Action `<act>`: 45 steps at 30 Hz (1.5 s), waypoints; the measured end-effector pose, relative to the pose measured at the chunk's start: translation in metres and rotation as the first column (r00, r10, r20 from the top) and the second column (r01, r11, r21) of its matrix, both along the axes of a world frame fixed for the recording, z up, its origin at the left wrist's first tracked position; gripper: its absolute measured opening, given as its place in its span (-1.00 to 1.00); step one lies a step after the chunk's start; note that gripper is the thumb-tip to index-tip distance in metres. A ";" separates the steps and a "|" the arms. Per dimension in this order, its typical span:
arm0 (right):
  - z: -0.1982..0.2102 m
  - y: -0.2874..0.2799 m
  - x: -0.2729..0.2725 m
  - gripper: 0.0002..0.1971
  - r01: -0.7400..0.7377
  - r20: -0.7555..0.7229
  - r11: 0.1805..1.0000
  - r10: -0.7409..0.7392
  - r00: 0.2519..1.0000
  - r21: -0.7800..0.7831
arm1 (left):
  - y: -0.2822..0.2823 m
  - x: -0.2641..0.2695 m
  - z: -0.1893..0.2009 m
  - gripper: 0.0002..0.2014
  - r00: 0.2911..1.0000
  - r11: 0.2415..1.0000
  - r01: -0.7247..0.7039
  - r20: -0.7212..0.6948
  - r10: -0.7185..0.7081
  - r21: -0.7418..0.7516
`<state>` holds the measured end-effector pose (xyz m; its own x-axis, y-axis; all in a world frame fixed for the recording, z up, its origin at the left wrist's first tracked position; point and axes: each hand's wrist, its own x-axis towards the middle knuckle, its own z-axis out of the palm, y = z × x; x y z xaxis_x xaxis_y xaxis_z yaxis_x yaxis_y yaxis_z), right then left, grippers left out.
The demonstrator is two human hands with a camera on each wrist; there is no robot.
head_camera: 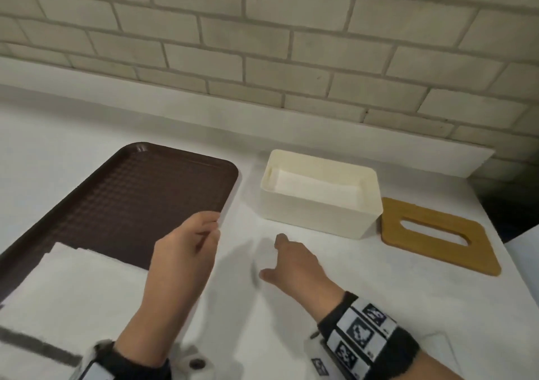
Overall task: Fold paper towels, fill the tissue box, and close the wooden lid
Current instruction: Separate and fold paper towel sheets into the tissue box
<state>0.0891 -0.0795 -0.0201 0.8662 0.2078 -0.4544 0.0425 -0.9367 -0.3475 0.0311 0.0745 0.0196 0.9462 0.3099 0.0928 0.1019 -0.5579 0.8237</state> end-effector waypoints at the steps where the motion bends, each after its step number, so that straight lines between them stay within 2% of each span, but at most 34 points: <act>1: -0.005 0.005 -0.001 -0.40 0.010 0.010 1.000 -0.010 1.000 -0.030 | 0.001 -0.006 -0.001 -0.61 1.000 1.000 -0.003 -0.001 0.003 -0.012; 3: -0.013 0.013 -0.001 -0.35 0.024 0.019 0.997 -0.022 1.000 -0.078 | 0.002 -0.014 -0.002 -0.59 1.000 1.000 -0.012 0.007 0.012 -0.027; 5: -0.018 0.017 -0.001 -0.36 0.050 -0.002 0.998 -0.050 0.999 -0.048 | 0.005 -0.019 -0.009 -0.63 1.000 1.000 -0.019 0.019 0.019 -0.002; 8: -0.022 0.019 -0.003 -0.50 0.077 -0.008 0.997 -0.077 0.997 0.009 | 0.010 -0.023 -0.018 -0.80 0.998 0.997 -0.067 0.013 0.067 0.027; 10: -0.024 0.020 -0.005 -0.62 0.046 0.028 0.999 -0.046 0.999 -0.021 | 0.013 -0.025 -0.020 -0.75 0.997 0.996 -0.080 0.009 0.079 0.049; 12: -0.026 0.022 -0.007 -0.65 -0.009 0.073 0.998 0.014 0.997 -0.066 | 0.013 -0.025 -0.021 -0.73 0.996 0.995 -0.084 0.003 0.084 0.059; 16: -0.026 0.025 -0.012 -0.66 -0.061 0.109 0.994 0.071 0.992 -0.087 | 0.011 -0.024 -0.020 -0.80 0.997 0.996 -0.078 0.008 0.077 0.032; 20: -0.026 0.029 -0.024 -0.50 -0.074 0.095 0.994 0.082 0.992 -0.079 | 0.010 -0.020 -0.021 -0.75 0.997 0.997 -0.079 -0.006 0.079 0.007; 22: -0.028 0.032 -0.026 -0.49 -0.058 0.081 0.998 0.060 0.995 -0.025 | 0.010 -0.019 -0.022 -0.73 0.997 0.997 -0.078 -0.016 0.078 0.001; 26: -0.031 0.034 -0.025 -0.61 0.015 0.044 0.993 -0.021 0.999 0.119 | 0.007 -0.018 -0.021 -0.73 0.997 0.998 -0.062 -0.045 0.062 0.001; 27: -0.031 0.034 -0.027 -0.68 0.015 0.045 0.988 -0.022 0.999 0.154 | 0.006 -0.018 -0.021 -0.73 0.997 0.998 -0.060 -0.052 0.060 -0.002; 29: -0.033 0.033 -0.029 -0.96 0.001 0.061 0.982 -0.013 0.998 0.187 | 0.006 -0.018 -0.023 -0.73 0.997 0.998 -0.057 -0.059 0.056 -0.017; 32: -0.024 0.028 -0.029 -0.59 0.031 0.063 0.966 -0.049 0.997 0.257 | 0.005 -0.020 -0.025 -0.67 0.996 0.991 -0.066 -0.062 0.059 -0.112; 35: 0.010 0.015 -0.024 -0.48 0.083 0.028 0.857 -0.113 0.993 0.508 | 0.005 -0.022 -0.024 -0.29 0.995 0.942 -0.090 -0.075 0.069 -0.324; 37: 0.034 0.007 -0.016 -0.58 0.129 -0.051 0.710 -0.129 0.990 0.692 | 0.004 -0.024 -0.018 -0.13 0.994 0.849 -0.062 -0.105 0.008 -0.525; 38: 0.043 0.003 -0.012 -0.70 0.175 -0.110 0.610 -0.142 0.984 0.773 | 0.002 -0.025 -0.016 -0.17 0.993 0.780 -0.028 -0.105 -0.048 -0.625; 39: 0.050 0.000 -0.009 -0.77 0.227 -0.181 0.511 -0.138 0.974 0.829 | 0.000 -0.026 -0.014 -0.29 0.990 0.708 0.006 -0.096 -0.105 -0.707; 40: 0.055 0.000 -0.007 -0.75 0.275 -0.245 0.433 -0.125 0.961 0.858 | -0.001 -0.027 -0.012 -0.45 0.986 0.648 0.025 -0.088 -0.142 -0.761; 41: 0.057 0.000 -0.006 -0.73 0.295 -0.274 0.396 -0.110 0.955 0.869 | -0.004 -0.027 -0.010 -0.59 0.983 0.610 0.032 -0.085 -0.161 -0.792; 43: 0.056 0.001 -0.003 -0.75 0.296 -0.274 0.379 -0.112 0.955 0.877 | -0.007 -0.028 -0.009 -0.76 0.984 0.617 0.002 -0.109 -0.143 -0.787; 44: 0.054 0.001 0.000 -0.77 0.290 -0.256 0.396 -0.137 0.957 0.871 | -0.006 -0.028 -0.009 -0.79 0.986 0.640 -0.018 -0.120 -0.117 -0.768; 45: 0.048 -0.001 0.004 -0.77 0.275 -0.219 0.448 -0.173 0.960 0.851 | -0.002 -0.028 -0.010 -0.81 0.989 0.654 -0.036 -0.119 -0.083 -0.756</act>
